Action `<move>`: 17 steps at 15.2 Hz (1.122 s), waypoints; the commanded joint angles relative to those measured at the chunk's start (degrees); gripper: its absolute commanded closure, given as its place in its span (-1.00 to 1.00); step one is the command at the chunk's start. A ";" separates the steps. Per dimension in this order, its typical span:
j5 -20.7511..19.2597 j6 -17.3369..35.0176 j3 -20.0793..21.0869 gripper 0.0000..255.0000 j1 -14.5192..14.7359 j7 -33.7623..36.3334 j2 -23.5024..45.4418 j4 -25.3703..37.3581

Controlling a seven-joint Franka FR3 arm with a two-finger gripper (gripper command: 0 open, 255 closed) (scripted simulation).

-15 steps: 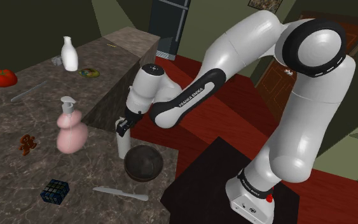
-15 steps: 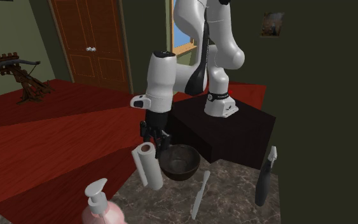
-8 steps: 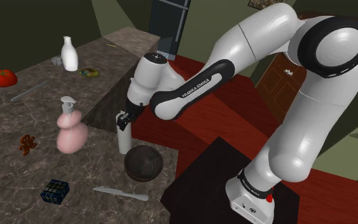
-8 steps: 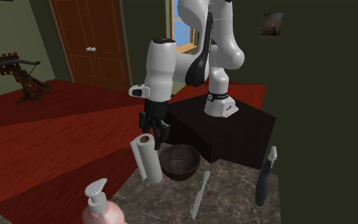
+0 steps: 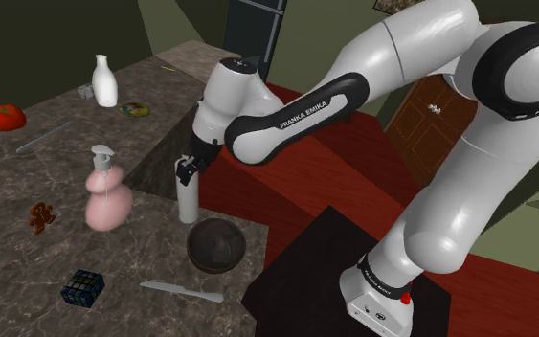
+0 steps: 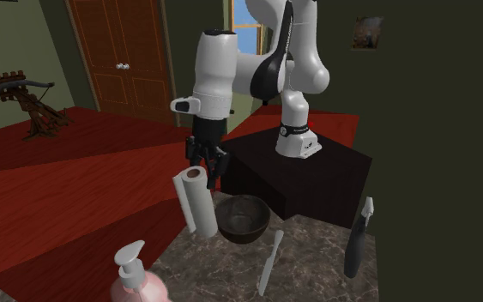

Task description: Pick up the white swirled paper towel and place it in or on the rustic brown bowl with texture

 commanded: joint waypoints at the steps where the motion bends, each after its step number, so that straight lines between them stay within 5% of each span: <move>1: 1.00 -1.41 0.25 1.00 -0.14 -0.72 -1.11 0.39; 13: 5.36 -9.76 0.73 1.00 -0.47 -4.04 -6.68 3.70; 17: 10.56 -12.24 0.76 1.00 0.35 -6.56 -16.61 -3.05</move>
